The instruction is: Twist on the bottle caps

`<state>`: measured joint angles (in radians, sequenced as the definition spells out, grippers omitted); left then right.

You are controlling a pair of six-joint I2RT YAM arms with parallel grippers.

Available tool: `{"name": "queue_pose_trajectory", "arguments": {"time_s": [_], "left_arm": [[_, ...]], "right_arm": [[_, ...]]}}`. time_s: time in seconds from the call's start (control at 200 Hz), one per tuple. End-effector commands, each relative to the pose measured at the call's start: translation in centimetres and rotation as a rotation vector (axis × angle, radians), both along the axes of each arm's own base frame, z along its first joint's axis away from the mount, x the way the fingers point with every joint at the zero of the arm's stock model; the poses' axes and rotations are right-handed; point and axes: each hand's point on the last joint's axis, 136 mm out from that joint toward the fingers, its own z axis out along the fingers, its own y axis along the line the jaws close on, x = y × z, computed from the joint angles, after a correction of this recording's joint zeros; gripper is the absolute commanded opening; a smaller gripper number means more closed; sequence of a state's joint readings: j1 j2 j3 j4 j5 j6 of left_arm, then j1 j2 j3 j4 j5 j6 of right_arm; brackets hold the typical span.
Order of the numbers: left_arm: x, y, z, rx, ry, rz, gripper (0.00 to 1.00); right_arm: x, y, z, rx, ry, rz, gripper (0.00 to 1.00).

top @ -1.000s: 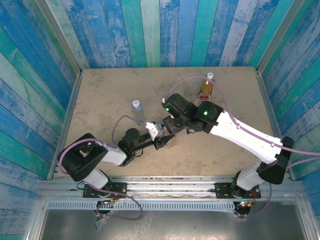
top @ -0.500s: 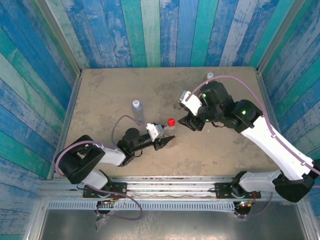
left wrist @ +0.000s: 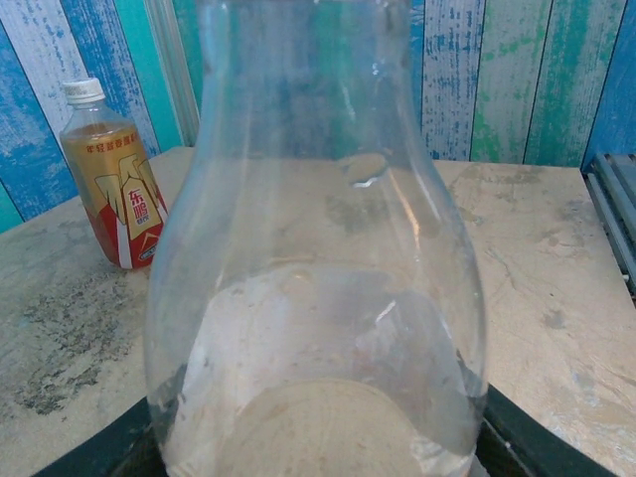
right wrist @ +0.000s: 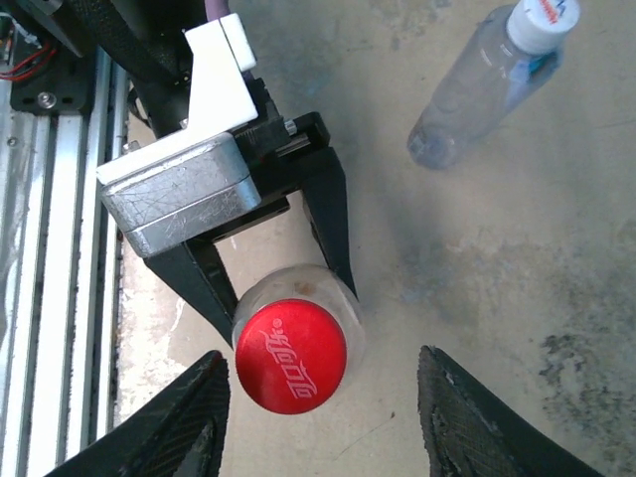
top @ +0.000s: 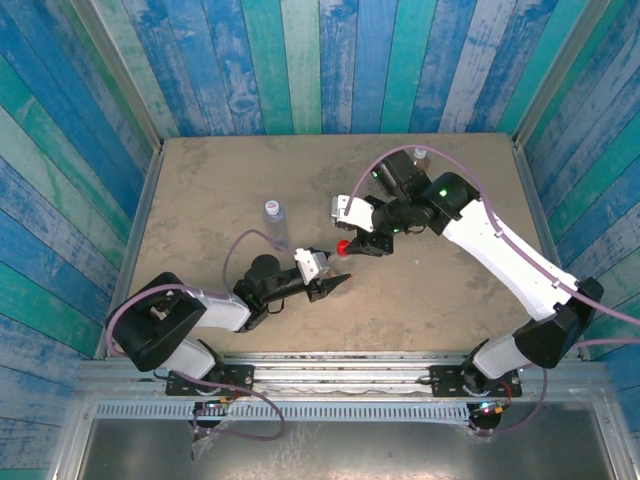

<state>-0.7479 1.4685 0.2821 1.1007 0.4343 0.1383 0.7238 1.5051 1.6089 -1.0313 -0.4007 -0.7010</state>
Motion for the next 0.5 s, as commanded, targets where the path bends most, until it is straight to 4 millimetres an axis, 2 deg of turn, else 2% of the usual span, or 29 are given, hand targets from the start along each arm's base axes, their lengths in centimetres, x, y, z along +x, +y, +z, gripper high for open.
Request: {"name": "queue_pose_trajectory", "arguments": {"time_s": [0.0, 0.135, 0.496], "left_arm": [[-1.6, 0.9, -7.0, 0.189, 0.188, -0.025, 0.57], [-1.6, 0.9, -7.0, 0.189, 0.188, -0.024, 0.57], [-1.6, 0.9, -7.2, 0.193, 0.193, -0.024, 0.57]], "right_arm": [[-1.0, 0.0, 0.4, 0.0, 0.029, 0.061, 0.51], [-1.1, 0.0, -0.2, -0.013, 0.054, 0.062, 0.48], [-0.8, 0.3, -0.7, -0.031, 0.078, 0.055, 0.33]]}}
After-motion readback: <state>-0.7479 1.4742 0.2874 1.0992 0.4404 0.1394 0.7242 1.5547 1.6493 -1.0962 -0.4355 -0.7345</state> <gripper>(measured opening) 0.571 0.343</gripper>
